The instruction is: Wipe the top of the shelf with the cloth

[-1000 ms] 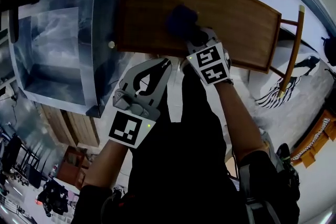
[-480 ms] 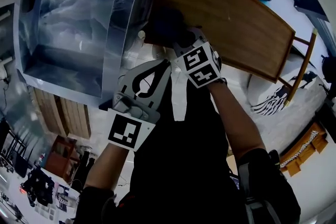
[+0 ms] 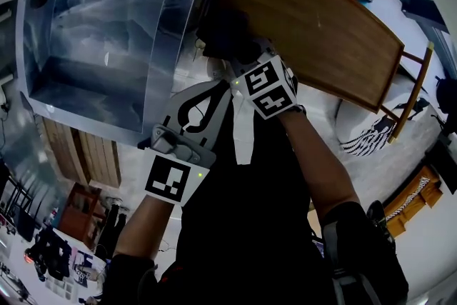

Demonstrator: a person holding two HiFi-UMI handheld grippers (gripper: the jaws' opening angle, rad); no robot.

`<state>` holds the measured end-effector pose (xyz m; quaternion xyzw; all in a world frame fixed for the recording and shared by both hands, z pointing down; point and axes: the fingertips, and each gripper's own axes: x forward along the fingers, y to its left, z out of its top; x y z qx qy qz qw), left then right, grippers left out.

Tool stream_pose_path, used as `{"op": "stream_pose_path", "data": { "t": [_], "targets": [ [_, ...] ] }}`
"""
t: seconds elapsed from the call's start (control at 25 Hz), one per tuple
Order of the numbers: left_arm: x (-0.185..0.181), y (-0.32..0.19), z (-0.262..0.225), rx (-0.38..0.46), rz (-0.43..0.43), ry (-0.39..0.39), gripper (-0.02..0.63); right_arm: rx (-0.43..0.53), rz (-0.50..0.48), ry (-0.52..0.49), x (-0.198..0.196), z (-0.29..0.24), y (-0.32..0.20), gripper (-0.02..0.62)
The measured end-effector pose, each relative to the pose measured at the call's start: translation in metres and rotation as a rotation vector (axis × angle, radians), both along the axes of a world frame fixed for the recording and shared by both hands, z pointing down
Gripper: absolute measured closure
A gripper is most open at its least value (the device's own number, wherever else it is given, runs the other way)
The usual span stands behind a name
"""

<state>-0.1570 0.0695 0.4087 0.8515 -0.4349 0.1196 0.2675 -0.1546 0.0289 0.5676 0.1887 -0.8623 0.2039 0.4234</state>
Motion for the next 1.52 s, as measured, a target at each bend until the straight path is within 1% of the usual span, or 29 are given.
{"op": "stream_pose_path", "data": {
  "t": [0.2,0.48,0.6,0.88,1.16,1.52],
  "targets": [
    [0.007,-0.001,0.003,-0.003,0.006,-0.005,0.580,-0.007,0.016,0.004,0.013,0.001,0.004,0.541],
    [0.031,-0.007,-0.002,0.012,0.022,-0.016,0.580,-0.015,0.052,0.012,0.051,0.002,0.008,0.541],
    [0.053,-0.008,-0.003,0.016,0.046,-0.016,0.580,-0.015,0.075,0.016,0.074,0.003,0.006,0.541],
    [0.117,-0.009,-0.004,0.014,0.151,-0.019,0.580,-0.017,0.178,0.023,0.143,0.006,0.004,0.541],
    [0.170,-0.014,-0.007,0.020,0.219,-0.025,0.578,-0.014,0.263,0.043,0.214,0.007,0.002,0.541],
    [0.241,-0.017,-0.014,0.036,0.309,-0.024,0.580,-0.036,0.381,0.068,0.300,0.008,0.008,0.541]
  ]
}}
